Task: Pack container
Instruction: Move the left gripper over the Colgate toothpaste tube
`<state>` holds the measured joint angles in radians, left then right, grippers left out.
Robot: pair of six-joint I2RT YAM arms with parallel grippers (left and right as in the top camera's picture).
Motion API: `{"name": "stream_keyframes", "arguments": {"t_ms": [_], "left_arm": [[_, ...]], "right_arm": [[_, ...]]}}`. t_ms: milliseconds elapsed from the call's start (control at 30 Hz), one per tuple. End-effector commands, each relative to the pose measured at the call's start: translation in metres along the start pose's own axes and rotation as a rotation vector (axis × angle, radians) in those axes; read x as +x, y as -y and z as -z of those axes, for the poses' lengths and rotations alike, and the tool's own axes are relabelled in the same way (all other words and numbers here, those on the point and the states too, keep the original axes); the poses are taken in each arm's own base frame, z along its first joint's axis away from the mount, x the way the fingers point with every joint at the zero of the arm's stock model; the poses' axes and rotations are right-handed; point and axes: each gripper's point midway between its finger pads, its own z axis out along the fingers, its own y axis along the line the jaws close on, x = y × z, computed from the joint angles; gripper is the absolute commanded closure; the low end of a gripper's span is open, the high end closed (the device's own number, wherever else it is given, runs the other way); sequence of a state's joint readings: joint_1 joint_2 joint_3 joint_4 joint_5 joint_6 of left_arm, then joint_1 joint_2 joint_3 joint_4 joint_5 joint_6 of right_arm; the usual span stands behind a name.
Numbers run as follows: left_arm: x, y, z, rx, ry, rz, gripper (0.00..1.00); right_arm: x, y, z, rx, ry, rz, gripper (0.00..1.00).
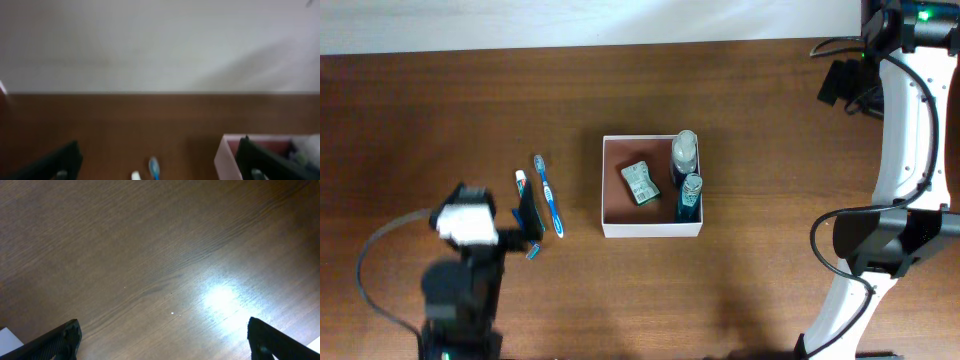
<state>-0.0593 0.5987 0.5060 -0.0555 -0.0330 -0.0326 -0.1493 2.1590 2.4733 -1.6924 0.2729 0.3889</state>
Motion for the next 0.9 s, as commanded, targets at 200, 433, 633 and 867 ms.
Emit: {"name": "stream_keyframes", "arguments": {"t_ms": [200, 433, 633, 867], "left_arm": [[0.046, 0.029, -0.057, 0.163, -0.281, -0.012, 0.01], [0.070, 0.036, -0.066, 0.208, -0.361, 0.001, 0.01], [0.085, 0.014, -0.075, 0.075, -0.401, -0.018, 0.11], [0.113, 0.004, -0.085, 0.022, -0.482, -0.021, 0.21]], "right_arm": [[-0.003, 0.007, 0.011, 0.005, 0.032, -0.011, 0.02], [-0.003, 0.007, 0.011, 0.005, 0.032, -0.011, 0.02], [-0.003, 0.007, 0.011, 0.005, 0.031, -0.011, 0.02], [-0.003, 0.007, 0.011, 0.005, 0.032, -0.011, 0.02]]}}
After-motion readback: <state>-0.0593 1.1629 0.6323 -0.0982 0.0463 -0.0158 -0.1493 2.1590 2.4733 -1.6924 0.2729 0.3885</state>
